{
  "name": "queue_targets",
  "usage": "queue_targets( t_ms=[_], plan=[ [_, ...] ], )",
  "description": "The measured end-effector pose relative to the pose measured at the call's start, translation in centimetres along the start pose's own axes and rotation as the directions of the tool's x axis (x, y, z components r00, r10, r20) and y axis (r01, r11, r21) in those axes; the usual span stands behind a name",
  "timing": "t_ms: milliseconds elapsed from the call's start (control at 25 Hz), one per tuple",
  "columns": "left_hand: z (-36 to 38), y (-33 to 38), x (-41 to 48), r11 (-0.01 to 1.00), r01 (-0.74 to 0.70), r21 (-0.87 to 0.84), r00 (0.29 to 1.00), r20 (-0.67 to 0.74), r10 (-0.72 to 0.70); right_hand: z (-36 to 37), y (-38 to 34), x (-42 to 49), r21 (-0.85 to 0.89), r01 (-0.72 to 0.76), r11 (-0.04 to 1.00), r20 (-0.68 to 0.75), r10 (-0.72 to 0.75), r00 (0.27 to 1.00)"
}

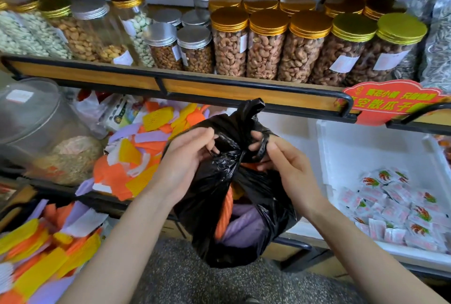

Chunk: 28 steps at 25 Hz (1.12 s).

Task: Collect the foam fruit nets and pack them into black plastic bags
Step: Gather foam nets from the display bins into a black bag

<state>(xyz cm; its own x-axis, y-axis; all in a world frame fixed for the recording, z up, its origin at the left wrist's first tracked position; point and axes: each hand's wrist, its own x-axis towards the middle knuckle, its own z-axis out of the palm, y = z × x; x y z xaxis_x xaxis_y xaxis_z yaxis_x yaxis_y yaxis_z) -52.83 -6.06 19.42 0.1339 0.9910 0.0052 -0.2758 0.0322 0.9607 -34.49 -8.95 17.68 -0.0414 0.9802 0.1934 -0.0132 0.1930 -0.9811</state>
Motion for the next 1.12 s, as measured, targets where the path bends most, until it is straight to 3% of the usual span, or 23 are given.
queue_targets(
  t_ms=[80, 280, 360, 440, 520, 600, 880, 960, 1040, 1120],
  plan=[
    [-1.0, 1.5, -2.3, 0.989, -0.02, 0.149, 1.0, 0.015, 0.018, 2.4, -0.6, -0.2, -0.127, 0.066, 0.99, 0.061, -0.058, 0.996],
    [-5.7, 2.1, -8.1, 0.906, 0.06, 0.419, 0.989, -0.146, 0.002, 9.5, 1.5, -2.3, -0.305, 0.208, 0.929, 0.308, -0.111, 0.945],
    [-8.5, 1.6, -10.4, 0.934, 0.151, 0.325, 0.972, -0.221, -0.08, 12.5, 2.8, -3.3, -0.318, 0.202, 0.926, 0.393, -0.066, 0.917],
    [-11.1, 0.5, -12.1, 0.961, 0.247, 0.123, 0.936, -0.289, -0.204, 15.6, 4.0, -4.1, -0.301, 0.115, 0.947, 0.481, 0.047, 0.875],
    [-13.8, -1.3, -13.7, 0.948, 0.318, -0.009, 0.89, -0.341, -0.301, 18.5, 5.7, -4.8, -0.277, -0.004, 0.961, 0.571, 0.168, 0.803],
    [-16.4, -3.5, -15.5, 0.938, 0.339, -0.07, 0.858, -0.387, -0.339, 21.3, 7.7, -5.5, -0.342, 0.015, 0.94, 0.646, 0.224, 0.73],
    [-23.0, -10.9, -21.1, 0.861, 0.335, 0.383, 0.882, -0.449, -0.144, 26.1, 13.5, -6.7, -0.534, 0.155, 0.831, 0.751, 0.382, 0.538],
    [-24.9, -13.5, -21.8, 0.83, 0.348, 0.436, 0.866, -0.488, -0.107, 26.5, 15.5, -6.4, -0.536, 0.143, 0.832, 0.773, 0.415, 0.48],
    [-26.3, -16.3, -21.9, 0.807, 0.39, 0.444, 0.834, -0.542, -0.104, 26.9, 17.8, -6.2, -0.538, 0.114, 0.835, 0.771, 0.433, 0.467],
    [-27.2, -19.1, -21.7, 0.782, 0.447, 0.434, 0.786, -0.608, -0.112, 27.5, 19.9, -6.4, -0.488, 0.199, 0.85, 0.813, 0.359, 0.459]
  ],
)
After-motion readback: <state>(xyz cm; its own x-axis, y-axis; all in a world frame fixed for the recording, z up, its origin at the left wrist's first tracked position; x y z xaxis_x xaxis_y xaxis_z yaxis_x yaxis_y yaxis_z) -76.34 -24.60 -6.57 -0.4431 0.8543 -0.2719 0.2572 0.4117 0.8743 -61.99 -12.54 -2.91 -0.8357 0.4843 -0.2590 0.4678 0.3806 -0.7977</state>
